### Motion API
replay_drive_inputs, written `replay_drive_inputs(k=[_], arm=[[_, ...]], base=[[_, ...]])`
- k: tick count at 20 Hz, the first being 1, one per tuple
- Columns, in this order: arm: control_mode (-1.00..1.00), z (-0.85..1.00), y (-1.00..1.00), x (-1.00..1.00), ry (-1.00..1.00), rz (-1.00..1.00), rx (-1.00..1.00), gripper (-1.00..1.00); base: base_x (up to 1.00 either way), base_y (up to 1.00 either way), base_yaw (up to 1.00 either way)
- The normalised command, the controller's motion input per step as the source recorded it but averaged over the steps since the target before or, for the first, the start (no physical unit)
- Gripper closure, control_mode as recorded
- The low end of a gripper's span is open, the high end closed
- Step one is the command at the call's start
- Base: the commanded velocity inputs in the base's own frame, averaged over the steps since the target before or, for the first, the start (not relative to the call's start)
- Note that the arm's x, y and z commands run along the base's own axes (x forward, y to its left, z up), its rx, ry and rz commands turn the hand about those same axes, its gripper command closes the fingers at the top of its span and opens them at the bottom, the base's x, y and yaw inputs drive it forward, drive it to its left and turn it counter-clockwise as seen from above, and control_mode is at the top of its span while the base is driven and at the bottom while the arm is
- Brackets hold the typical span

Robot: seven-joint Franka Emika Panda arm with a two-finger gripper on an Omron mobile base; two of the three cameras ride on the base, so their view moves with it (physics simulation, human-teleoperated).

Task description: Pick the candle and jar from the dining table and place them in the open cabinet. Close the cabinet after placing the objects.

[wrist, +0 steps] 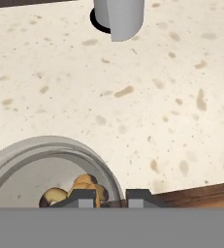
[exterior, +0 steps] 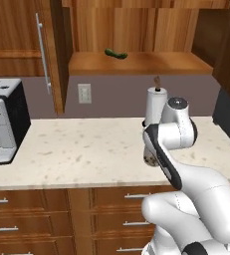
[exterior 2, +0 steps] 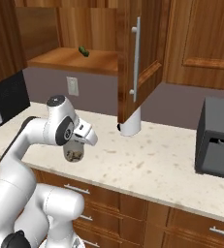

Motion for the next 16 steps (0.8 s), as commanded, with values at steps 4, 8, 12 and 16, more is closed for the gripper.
replay_drive_inputs(k=[4,8,12,16], arm=[[1.00,0.00,0.00,0.00,0.00,0.00,0.00,1.00],[1.00,0.00,0.00,0.00,0.00,0.00,0.00,1.00],[-1.00,0.00,0.00,0.00,0.00,-0.03,0.00,1.00],[-1.00,0.33,0.00,0.00,0.00,-0.04,0.00,1.00]], base=[[0.00,0.00,-0.10],[0.00,0.00,-0.08],[0.00,0.00,-0.01],[0.00,0.00,0.00]])
